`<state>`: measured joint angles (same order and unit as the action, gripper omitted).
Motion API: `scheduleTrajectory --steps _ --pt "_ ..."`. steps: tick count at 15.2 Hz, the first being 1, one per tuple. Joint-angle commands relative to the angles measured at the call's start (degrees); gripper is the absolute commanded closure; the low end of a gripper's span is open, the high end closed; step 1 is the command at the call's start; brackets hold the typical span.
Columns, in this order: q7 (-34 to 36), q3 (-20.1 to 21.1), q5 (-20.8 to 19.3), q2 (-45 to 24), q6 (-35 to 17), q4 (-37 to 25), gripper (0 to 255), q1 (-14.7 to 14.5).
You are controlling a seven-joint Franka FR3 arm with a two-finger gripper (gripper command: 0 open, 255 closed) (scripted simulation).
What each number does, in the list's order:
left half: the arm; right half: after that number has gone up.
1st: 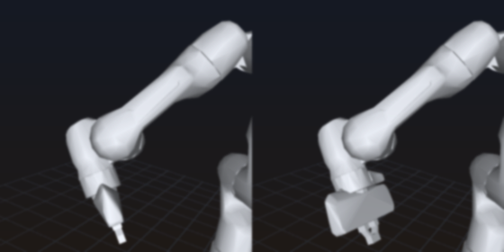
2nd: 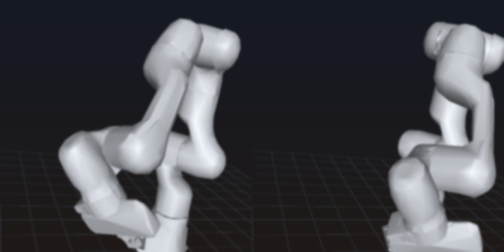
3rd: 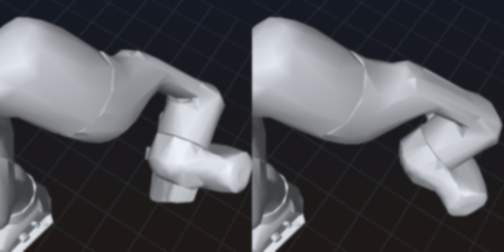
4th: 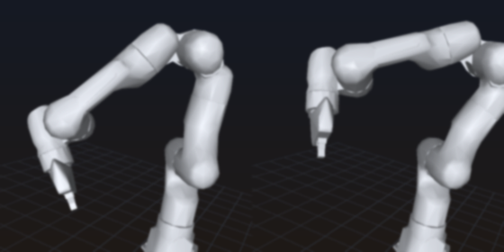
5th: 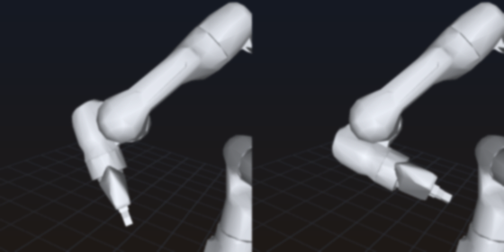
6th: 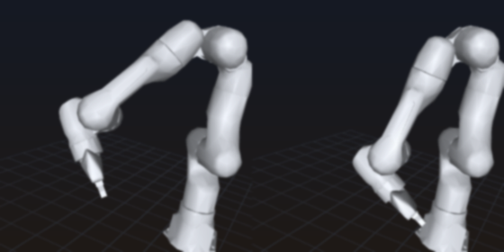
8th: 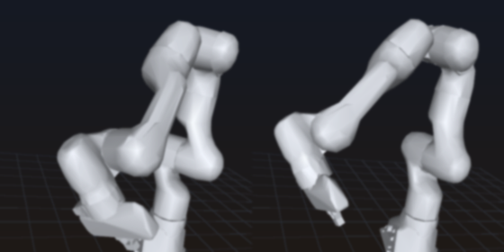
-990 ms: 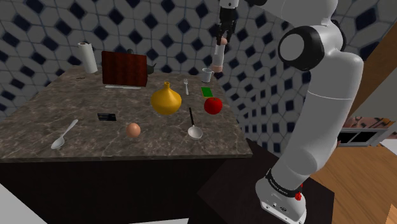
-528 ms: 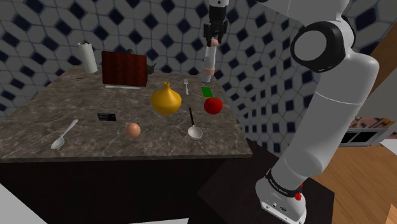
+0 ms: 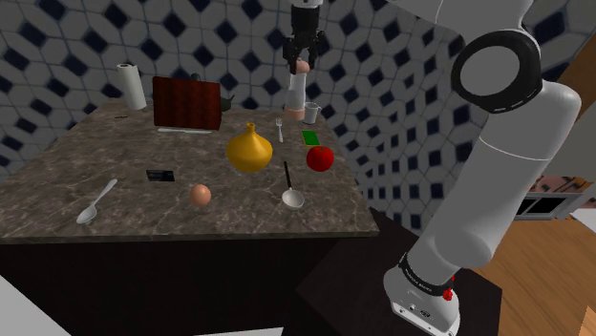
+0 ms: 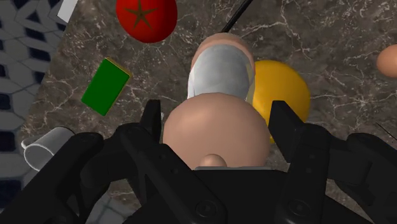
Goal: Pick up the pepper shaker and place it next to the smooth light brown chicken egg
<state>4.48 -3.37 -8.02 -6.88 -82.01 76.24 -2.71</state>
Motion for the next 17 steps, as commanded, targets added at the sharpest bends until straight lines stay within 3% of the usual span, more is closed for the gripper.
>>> scheduleTrajectory --steps 1,10,17 --pt "2.81 1.20 -0.07 -0.30 0.54 -0.44 255 -1.58" --pt "14.59 6.25 -0.45 -3.87 3.96 -5.74 255 -8.79" --pt "23.23 9.60 -1.41 -11.22 8.66 -16.54 255 -15.11"
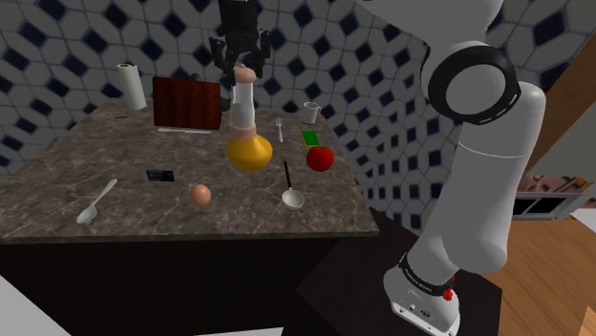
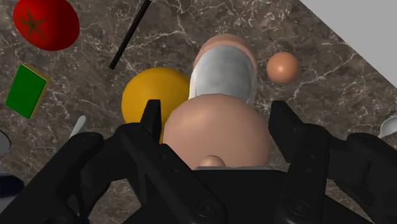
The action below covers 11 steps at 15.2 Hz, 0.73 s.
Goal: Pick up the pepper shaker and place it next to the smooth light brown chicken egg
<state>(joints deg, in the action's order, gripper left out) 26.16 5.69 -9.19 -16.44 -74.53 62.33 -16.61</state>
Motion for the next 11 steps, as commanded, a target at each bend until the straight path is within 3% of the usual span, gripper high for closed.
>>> scheduleTrajectory --steps 1,3,11 --pt "2.70 0.93 -0.47 -3.18 2.14 -4.94 255 -2.23" --pt "5.34 1.73 -1.22 -7.75 5.11 -12.10 255 -4.98" --pt "6.32 1.82 -0.15 -2.17 -4.48 3.10 255 -3.79"
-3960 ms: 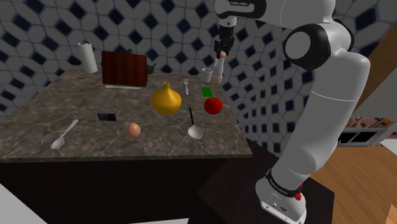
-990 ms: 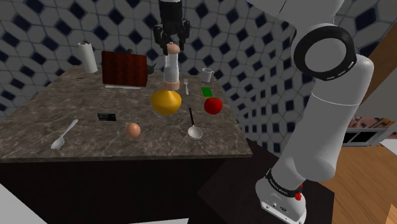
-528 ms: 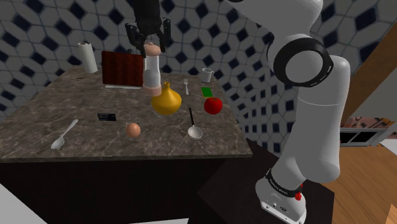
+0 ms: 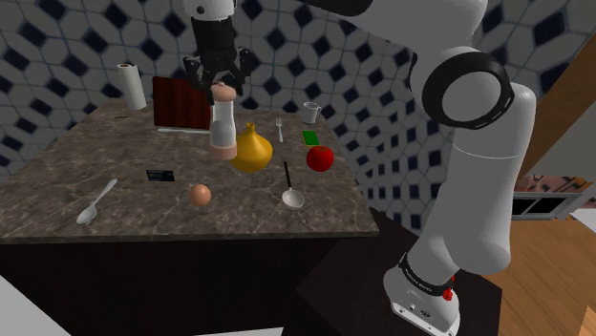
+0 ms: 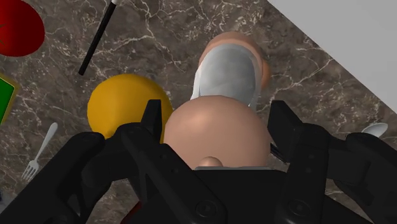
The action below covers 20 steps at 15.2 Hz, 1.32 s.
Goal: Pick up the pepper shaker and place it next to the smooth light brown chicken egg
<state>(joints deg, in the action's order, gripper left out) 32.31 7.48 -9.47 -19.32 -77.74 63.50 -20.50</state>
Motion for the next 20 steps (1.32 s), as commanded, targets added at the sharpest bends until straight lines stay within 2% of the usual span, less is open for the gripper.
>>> scheduleTrajectory --steps 1,10,20 --pt "0.27 0.03 0.21 1.14 -2.28 3.38 255 0.20" --pt "1.05 0.00 0.63 3.77 -10.52 14.27 255 0.81" --pt "1.89 -0.07 0.68 4.71 -18.58 23.31 255 1.16"
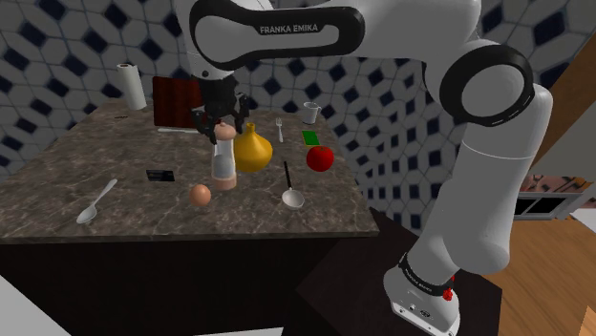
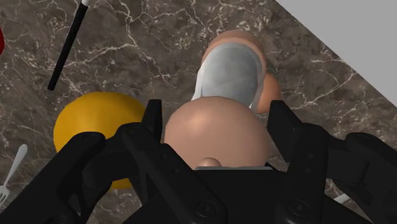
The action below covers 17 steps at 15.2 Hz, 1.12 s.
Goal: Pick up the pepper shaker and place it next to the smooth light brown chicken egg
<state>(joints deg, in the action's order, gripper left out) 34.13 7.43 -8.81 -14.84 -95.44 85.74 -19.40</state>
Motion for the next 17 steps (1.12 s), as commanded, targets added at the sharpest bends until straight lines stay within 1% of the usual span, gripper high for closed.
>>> scheduleTrajectory --steps 1,17 --pt "0.15 -0.02 0.00 0.24 -1.65 1.84 255 0.08" --pt "1.64 -0.22 -0.62 -1.43 -13.22 11.85 255 0.30"
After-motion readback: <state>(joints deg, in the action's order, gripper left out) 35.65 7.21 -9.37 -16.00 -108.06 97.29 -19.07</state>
